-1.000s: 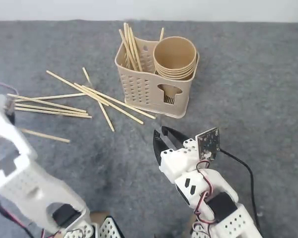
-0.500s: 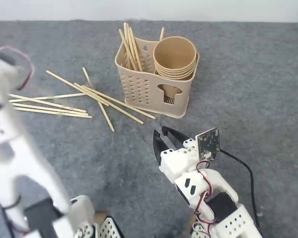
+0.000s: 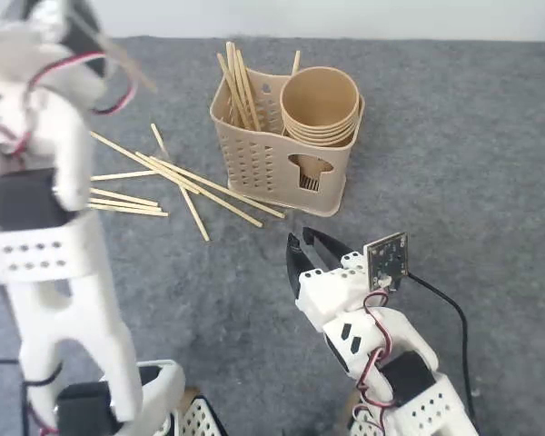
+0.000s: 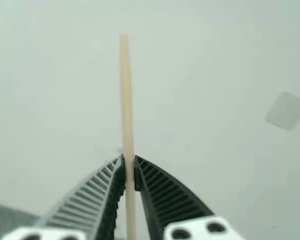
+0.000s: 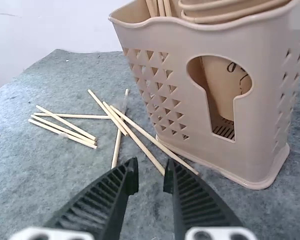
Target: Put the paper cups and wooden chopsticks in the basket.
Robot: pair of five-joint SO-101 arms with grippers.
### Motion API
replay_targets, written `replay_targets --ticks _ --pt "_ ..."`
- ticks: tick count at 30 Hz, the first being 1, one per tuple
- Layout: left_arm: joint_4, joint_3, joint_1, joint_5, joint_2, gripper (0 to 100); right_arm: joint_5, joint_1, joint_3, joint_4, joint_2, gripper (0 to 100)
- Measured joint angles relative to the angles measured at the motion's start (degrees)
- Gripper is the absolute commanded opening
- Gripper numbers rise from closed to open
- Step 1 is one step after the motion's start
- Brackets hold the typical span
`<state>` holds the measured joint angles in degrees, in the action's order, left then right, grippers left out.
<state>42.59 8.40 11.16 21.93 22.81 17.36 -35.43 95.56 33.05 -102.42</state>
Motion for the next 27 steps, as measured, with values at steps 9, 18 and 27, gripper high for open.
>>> replay_targets --ticks 9,18,27 --pt "-10.99 -6.42 -12.31 -9.49 0.00 1 0.00 0.00 0.00 0.00 0.00 9.4" --pt "-20.66 -17.14 -17.23 -16.44 0.00 1 0.00 -0.09 0.00 0.00 0.00 9.5" --pt "-30.68 -23.65 -17.76 -16.88 -0.35 1 0.00 -0.09 0.00 0.00 0.00 9.4"
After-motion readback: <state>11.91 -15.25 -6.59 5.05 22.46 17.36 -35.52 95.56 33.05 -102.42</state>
